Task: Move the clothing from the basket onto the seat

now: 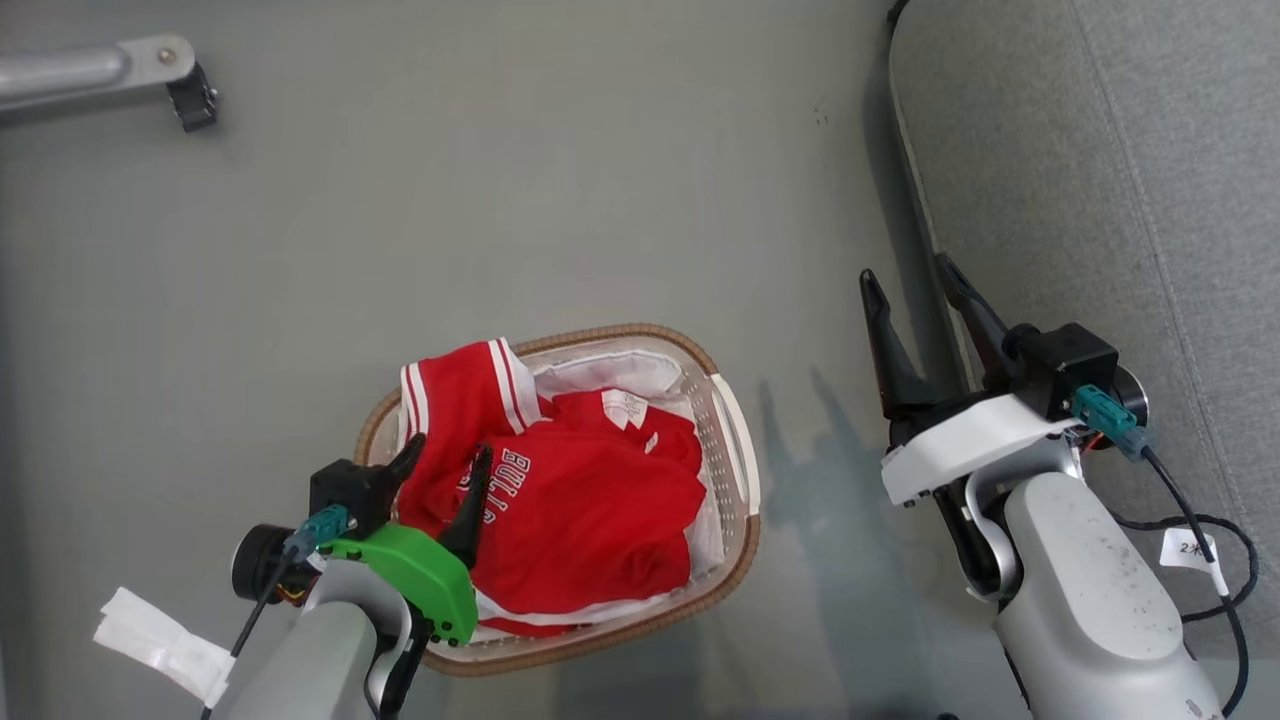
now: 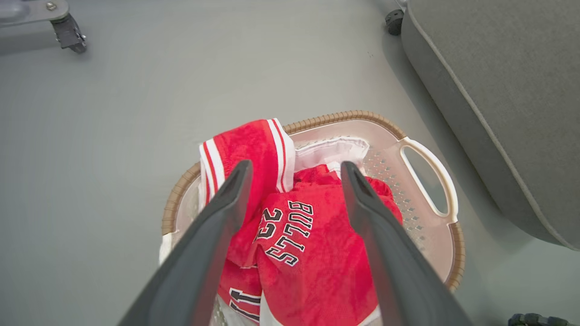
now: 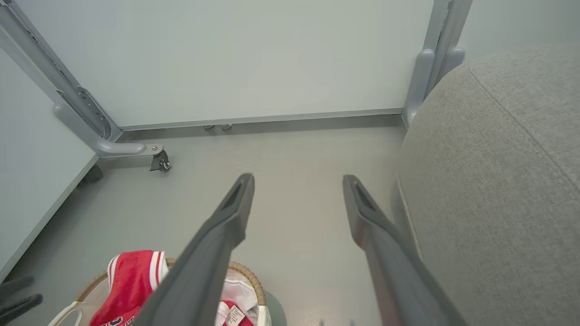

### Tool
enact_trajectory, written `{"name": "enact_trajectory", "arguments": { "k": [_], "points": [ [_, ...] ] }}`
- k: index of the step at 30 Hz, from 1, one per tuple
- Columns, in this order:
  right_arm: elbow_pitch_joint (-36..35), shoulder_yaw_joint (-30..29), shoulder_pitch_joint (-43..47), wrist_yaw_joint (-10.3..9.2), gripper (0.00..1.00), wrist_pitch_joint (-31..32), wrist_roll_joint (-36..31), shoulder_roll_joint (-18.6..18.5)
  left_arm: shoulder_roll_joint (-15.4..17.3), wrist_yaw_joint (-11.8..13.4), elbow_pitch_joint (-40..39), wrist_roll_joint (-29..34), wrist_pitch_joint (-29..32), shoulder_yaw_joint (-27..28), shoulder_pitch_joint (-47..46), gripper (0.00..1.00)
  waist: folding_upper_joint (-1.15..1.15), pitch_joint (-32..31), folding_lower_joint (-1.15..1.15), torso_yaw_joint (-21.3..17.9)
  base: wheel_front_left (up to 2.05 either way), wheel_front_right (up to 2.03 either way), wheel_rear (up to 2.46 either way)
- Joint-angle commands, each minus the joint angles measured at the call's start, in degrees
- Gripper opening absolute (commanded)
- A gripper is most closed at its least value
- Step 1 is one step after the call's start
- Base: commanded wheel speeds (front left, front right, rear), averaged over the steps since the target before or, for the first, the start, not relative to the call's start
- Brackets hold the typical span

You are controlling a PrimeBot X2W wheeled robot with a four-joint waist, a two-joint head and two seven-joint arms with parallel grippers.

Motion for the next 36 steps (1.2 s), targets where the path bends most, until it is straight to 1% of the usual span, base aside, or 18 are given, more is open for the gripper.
{"name": "enact_trajectory", "arguments": {
  "k": [1,4,8,14,17,20,23,26,36],
  "points": [
    [-0.51,0.48,-1.21,-0.04,1.0,-0.27,0.72,-0.09,0.72,-0.15,0.88,-1.28,-0.05,-1.5,-2.36,1.0,0.0,6.8,-0.01,-2.93,0.0,0.0,0.0],
    [-1.47,1.14,-2.19,-0.04,1.0,-0.27,1.97,-0.1,1.71,-0.16,3.02,-3.34,-0.04,-6.87,-5.07,1.0,0.0,9.09,-0.01,-3.62,0.0,0.0,0.0],
    [-2.96,1.73,-3.61,-0.04,1.0,-0.27,2.86,-0.08,3.35,-0.1,6.28,-5.77,-0.04,-11.91,-8.37,1.0,0.0,11.87,-0.01,-4.86,0.0,0.0,0.0],
    [-4.51,2.17,-4.09,-0.04,1.0,-0.27,2.9,-0.06,4.78,-0.1,12.66,-8.4,-0.04,-17.77,-13.39,1.0,0.0,15.07,-0.01,-6.41,0.0,0.0,0.0],
    [-4.59,2.58,-3.79,-0.04,1.0,-0.27,3.23,-0.1,5.1,-0.1,15.52,-9.15,-0.04,-19.7,-15.51,1.0,0.0,16.24,-0.01,-6.91,0.0,0.0,0.0],
    [-4.49,3.13,-3.42,-0.04,1.0,-0.27,3.77,-0.08,4.75,-0.1,19.02,-10.6,0.77,-21.17,-17.55,1.0,0.0,17.11,-0.01,-7.42,0.0,0.0,0.0],
    [-4.43,3.58,-3.3,-0.04,1.0,-0.27,4.11,-0.11,4.24,-0.1,21.16,-11.27,1.36,-22.44,-19.28,1.0,0.0,17.62,-0.01,-7.73,0.0,0.0,0.0],
    [-4.23,4.22,-3.27,-0.04,1.0,-0.27,4.52,-0.08,4.4,-0.1,22.99,-11.77,1.91,-23.88,-20.25,1.0,0.0,18.14,-0.01,-8.02,0.0,0.0,0.0],
    [-3.95,5.69,-4.19,-0.04,1.0,-0.27,5.96,-0.1,4.08,-0.19,24.46,-15.73,6.96,-28.57,-20.73,1.0,0.0,18.75,-0.01,-8.77,0.0,0.0,0.0]
  ]
}}
